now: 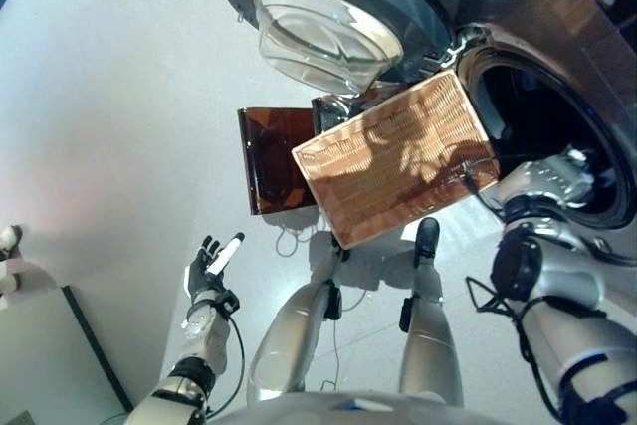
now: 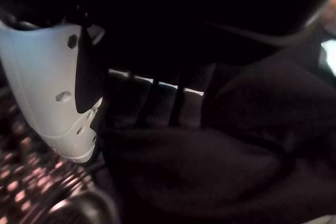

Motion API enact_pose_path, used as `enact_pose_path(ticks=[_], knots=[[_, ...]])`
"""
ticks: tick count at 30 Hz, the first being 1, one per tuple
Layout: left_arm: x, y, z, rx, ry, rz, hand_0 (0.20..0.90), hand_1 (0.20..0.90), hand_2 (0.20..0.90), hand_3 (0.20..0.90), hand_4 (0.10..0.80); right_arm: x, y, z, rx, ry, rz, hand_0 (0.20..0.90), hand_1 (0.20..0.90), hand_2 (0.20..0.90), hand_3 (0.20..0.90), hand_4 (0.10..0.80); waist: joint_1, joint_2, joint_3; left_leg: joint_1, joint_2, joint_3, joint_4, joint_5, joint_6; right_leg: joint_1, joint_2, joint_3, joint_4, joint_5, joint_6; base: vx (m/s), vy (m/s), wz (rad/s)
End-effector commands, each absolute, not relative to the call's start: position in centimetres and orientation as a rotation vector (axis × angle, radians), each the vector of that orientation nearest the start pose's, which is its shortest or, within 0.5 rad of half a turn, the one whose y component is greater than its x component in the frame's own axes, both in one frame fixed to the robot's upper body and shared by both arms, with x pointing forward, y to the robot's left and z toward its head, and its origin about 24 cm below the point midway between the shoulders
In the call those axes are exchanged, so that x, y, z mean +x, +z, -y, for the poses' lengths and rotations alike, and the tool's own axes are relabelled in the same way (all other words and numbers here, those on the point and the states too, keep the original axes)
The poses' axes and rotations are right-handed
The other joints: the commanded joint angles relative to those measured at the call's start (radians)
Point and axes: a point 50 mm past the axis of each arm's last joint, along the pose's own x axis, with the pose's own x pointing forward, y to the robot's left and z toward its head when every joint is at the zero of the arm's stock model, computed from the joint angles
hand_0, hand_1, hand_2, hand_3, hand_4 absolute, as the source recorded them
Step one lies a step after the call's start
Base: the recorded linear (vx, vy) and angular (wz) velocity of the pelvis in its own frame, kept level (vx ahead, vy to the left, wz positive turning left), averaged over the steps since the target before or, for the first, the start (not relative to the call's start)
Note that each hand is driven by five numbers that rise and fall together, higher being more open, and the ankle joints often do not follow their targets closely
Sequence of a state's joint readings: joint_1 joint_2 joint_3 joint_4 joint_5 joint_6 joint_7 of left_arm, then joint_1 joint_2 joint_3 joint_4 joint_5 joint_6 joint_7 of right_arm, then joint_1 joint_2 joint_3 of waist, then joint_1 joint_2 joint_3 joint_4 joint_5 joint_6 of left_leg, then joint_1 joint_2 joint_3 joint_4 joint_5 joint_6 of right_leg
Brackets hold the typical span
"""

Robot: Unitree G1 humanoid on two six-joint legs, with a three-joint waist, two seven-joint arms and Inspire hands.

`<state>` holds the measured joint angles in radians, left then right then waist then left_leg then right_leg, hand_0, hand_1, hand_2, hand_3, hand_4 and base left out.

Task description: Pick up the clothes and place them into the washing machine

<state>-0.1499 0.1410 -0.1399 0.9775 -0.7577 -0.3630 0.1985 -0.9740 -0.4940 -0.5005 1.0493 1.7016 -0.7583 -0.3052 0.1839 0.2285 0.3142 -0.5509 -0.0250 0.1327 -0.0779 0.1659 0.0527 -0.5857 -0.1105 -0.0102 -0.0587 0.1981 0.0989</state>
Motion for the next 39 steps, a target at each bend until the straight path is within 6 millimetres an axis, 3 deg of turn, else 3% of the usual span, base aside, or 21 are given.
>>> enact_pose_path(ticks=[1, 5, 7, 14, 20, 21, 29, 39], knots=[[20.0, -9.9, -23.4, -0.299, 0.587, -0.467, 0.9, 0.9, 0.9, 0.9, 0.8, 29.8, 20.1, 40.3, 1.532, -1.169, 1.042, 0.2, 0.2, 0.2, 0.2, 0.3, 0.024, 0.07, -0.07, 0.009, -0.028, -0.045, -0.009, -0.038, -0.116, 0.009, 0.054, -0.005, 0.084, -0.063, 0.005, -0.003, 0.008, -0.04], [20.0, -9.6, -23.9, -0.304, 0.597, -0.446, 0.9, 0.9, 0.9, 0.9, 0.8, 28.9, 23.6, 41.0, 1.519, -1.113, 1.159, 0.2, 0.2, 0.2, 0.2, 0.3, 0.022, 0.081, -0.073, 0.002, -0.027, -0.042, -0.009, -0.035, -0.117, -0.006, 0.055, 0.001, 0.089, -0.062, 0.005, -0.006, -0.004, -0.02], [20.1, -9.5, -23.9, -0.304, 0.599, -0.441, 0.9, 0.9, 0.9, 0.9, 0.8, 28.6, 24.2, 41.2, 1.51, -1.112, 1.178, 0.2, 0.2, 0.2, 0.2, 0.3, 0.02, 0.082, -0.071, -0.001, -0.026, -0.041, -0.009, -0.035, -0.117, -0.01, 0.055, 0.001, 0.09, -0.062, 0.005, -0.015, -0.003, -0.07], [19.7, -9.4, -24.6, -0.287, 0.608, -0.433, 0.9, 0.9, 0.9, 0.9, 0.8, 25.9, 30.9, 42.5, 1.374, -1.044, 1.343, 0.2, 0.2, 0.2, 0.2, 0.3, 0.014, 0.085, -0.067, -0.022, -0.024, -0.034, -0.009, -0.031, -0.117, -0.037, 0.058, 0.008, 0.102, -0.061, 0.007, -0.008, -0.005, 0.0], [20.1, -9.1, -24.6, -0.271, 0.591, -0.422, 0.9, 0.9, 0.9, 0.9, 0.8, 26.6, 32.2, 42.1, 1.271, -1.048, 1.26, 0.2, 0.2, 0.2, 0.2, 0.3, 0.02, 0.089, -0.056, -0.03, -0.019, -0.026, -0.009, -0.025, -0.115, -0.054, 0.056, 0.015, 0.113, -0.06, 0.008, -0.014, -0.011, -0.04], [20.4, -8.9, -24.6, -0.269, 0.585, -0.41, 0.9, 0.9, 0.9, 0.9, 0.8, 27.2, 31.8, 42.0, 1.23, -1.057, 1.205, 0.9, 0.9, 0.9, 0.9, 0.8, 0.02, 0.086, -0.055, -0.029, -0.017, -0.025, -0.009, -0.024, -0.114, -0.055, 0.059, 0.014, 0.115, -0.059, 0.007, 0.0, 0.0, 0.0], [20.1, -9.0, -24.9, -0.249, 0.589, -0.426, 0.9, 0.9, 0.9, 0.9, 0.8, 28.1, 29.8, 42.4, 1.141, -1.165, 1.017, 0.9, 0.9, 0.9, 0.9, 0.8, 0.024, 0.08, -0.055, -0.028, -0.012, -0.024, -0.009, -0.024, -0.113, -0.06, 0.063, 0.009, 0.117, -0.059, 0.004, 0.0, 0.0, 0.0], [19.7, -9.2, -25.3, -0.242, 0.614, -0.44, 0.9, 0.9, 0.9, 0.9, 0.8, 28.6, 29.2, 42.0, 1.128, -1.196, 0.971, 0.9, 0.9, 0.9, 0.9, 0.8, 0.024, 0.073, -0.055, -0.023, -0.011, -0.022, -0.009, -0.024, -0.113, -0.055, 0.063, 0.006, 0.115, -0.058, 0.004, 0.0, 0.0, 0.0]])
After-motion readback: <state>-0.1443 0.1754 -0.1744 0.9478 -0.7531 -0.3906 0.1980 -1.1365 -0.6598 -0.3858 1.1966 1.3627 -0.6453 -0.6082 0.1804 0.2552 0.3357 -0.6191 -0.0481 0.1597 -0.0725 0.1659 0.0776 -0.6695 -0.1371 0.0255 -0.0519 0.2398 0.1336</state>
